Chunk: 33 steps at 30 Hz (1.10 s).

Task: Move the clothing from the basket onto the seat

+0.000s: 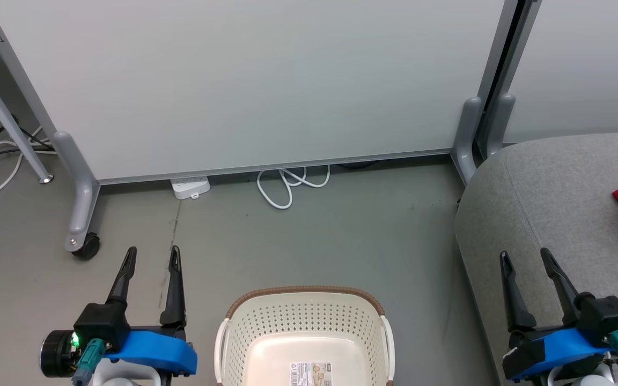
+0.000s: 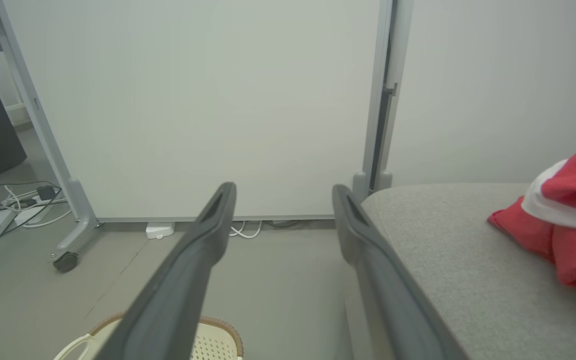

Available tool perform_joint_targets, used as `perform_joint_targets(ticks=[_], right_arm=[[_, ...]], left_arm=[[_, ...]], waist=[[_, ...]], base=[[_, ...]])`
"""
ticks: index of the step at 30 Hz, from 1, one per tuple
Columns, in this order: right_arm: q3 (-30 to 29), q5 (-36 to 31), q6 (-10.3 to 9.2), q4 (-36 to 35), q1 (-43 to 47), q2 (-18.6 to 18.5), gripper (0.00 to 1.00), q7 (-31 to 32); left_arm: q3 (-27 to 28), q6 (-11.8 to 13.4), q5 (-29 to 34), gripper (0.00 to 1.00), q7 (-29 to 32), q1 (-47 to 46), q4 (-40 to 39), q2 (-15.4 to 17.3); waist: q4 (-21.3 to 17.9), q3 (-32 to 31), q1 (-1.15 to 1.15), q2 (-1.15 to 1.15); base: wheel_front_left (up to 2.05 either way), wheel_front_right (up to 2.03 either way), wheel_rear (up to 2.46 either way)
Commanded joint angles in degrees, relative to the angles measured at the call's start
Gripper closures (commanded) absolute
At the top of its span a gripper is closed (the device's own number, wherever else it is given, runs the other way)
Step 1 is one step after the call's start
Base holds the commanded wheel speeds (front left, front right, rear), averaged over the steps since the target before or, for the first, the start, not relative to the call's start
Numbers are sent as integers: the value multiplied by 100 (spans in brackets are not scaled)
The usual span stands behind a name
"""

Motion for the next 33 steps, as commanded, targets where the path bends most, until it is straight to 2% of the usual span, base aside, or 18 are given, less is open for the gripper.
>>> perform_joint_targets(ticks=[1, 5, 6, 11, 33], right_arm=[[5, -2, 1, 21, 40, 17, 0, -21], [6, 10, 1, 41, 22, 19, 0, -21], [2, 13, 0, 85, 12, 14, 100, 11], [-39, 173, 0, 265, 24, 35, 100, 99], [-87, 2588, 0, 103, -24, 58, 100, 663]], left_arm=[[15, -22, 33, 0, -15, 13, 19, -11], [23, -32, 39, 0, -16, -7, 22, -15], [19, -9, 18, 100, 13, 28, 88, -7], [64, -11, -144, 100, 103, 126, 262, -14], [248, -40, -2523, 100, 669, 52, 103, -14]], waist=[[8, -4, 0, 0], [21, -6, 0, 0], [21, -7, 0, 0], [15, -6, 0, 0], [-80, 12, 0, 0]], base=[[0, 0, 0], [0, 0, 0], [0, 0, 0], [0, 0, 0], [0, 0, 0]])
